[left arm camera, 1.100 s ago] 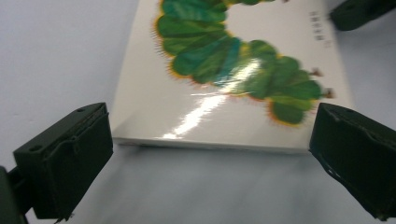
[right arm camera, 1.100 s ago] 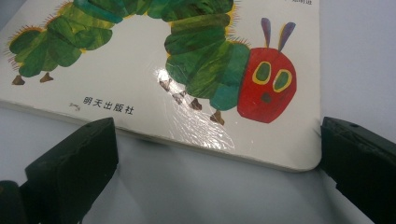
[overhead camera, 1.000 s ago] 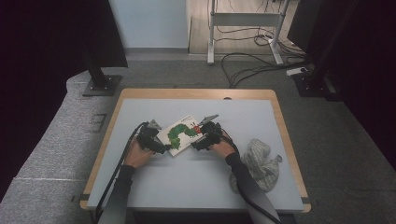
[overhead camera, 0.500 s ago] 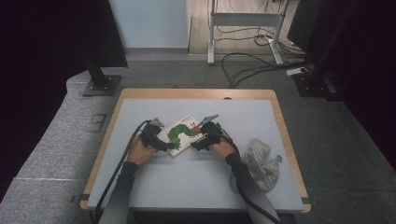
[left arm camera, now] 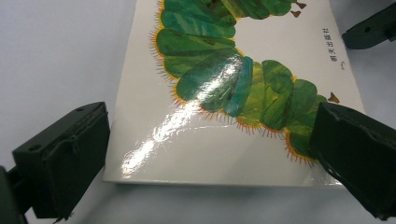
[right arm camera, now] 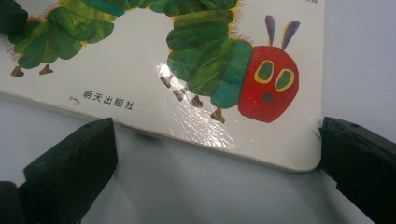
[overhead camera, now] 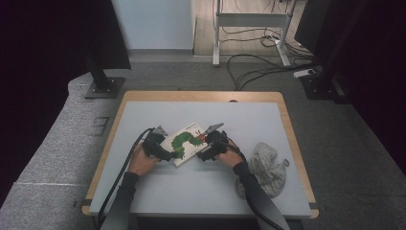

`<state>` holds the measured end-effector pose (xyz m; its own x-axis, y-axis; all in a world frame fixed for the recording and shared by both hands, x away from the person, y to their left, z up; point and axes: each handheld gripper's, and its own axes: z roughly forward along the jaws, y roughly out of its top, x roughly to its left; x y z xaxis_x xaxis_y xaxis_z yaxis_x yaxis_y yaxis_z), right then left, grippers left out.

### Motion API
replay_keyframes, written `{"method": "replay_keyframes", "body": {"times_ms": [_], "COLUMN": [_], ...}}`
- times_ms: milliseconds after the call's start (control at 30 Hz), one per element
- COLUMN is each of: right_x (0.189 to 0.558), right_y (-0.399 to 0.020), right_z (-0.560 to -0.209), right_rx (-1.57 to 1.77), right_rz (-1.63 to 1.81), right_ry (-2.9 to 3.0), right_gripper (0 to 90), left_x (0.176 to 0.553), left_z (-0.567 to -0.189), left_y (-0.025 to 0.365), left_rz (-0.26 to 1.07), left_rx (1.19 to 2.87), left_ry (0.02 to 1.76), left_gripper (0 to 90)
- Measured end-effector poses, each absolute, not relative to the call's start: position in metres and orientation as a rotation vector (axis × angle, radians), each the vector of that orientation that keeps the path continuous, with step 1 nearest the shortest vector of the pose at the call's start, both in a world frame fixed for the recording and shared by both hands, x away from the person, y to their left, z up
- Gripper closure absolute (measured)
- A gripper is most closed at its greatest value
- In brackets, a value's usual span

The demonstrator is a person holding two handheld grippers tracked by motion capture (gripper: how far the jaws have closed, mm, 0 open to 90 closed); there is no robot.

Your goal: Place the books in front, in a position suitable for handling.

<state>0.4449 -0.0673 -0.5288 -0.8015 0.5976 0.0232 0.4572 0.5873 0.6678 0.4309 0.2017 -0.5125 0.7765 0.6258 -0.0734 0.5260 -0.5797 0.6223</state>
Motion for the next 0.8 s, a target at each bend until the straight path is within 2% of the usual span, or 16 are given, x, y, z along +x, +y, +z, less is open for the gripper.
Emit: {"method": "replay_keyframes", "body": {"times_ms": [800], "right_x": [0.378], "right_y": [-0.074], "right_z": [-0.527], "right_rx": [0.872], "right_rz": [1.033], "right_ry": [2.660], "right_gripper": [0.0], "left_x": [0.368], "left_z": [-0.513], "left_y": [0.202], "left_rz": [0.185], "left_rx": [2.332], "left_ry": [0.805], "left_gripper": [0.0]}}
